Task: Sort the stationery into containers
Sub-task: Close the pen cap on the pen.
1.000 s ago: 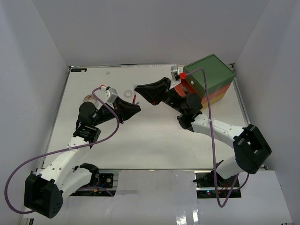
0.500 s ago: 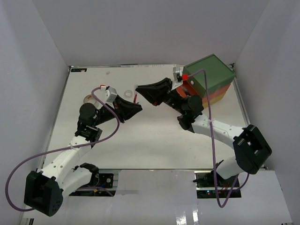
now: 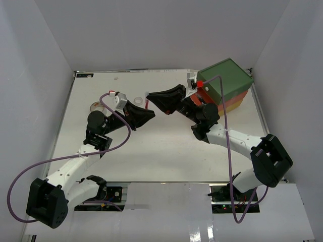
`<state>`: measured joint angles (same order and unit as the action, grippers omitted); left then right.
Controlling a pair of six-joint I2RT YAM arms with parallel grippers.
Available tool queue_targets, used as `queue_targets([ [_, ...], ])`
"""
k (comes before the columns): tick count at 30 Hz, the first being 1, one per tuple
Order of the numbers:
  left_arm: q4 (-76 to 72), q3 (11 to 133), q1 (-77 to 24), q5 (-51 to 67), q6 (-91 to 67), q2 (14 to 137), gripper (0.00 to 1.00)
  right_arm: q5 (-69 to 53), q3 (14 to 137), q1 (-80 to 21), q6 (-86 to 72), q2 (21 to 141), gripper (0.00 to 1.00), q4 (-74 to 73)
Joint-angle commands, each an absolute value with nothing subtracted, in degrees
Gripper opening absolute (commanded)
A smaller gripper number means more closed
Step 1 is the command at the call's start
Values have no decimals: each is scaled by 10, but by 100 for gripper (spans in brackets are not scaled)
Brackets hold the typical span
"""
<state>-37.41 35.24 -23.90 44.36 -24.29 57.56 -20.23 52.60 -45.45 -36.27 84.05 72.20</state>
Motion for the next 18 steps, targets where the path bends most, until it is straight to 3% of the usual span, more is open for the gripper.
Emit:
queue_targets([
  [1, -418, 367, -244, 440, -247, 577, 0, -203, 519, -456, -361, 825, 13, 752],
  [7, -430, 370, -249, 441, -245, 590, 0, -205, 518, -456, -355, 822, 22, 744],
  [11, -428, 374, -250, 442, -242, 592, 0, -205, 512, -456, -345, 810, 41, 736],
  [18, -432, 367, -250, 437, -243, 590, 0, -199, 485, -455, -309, 766, 66, 691],
])
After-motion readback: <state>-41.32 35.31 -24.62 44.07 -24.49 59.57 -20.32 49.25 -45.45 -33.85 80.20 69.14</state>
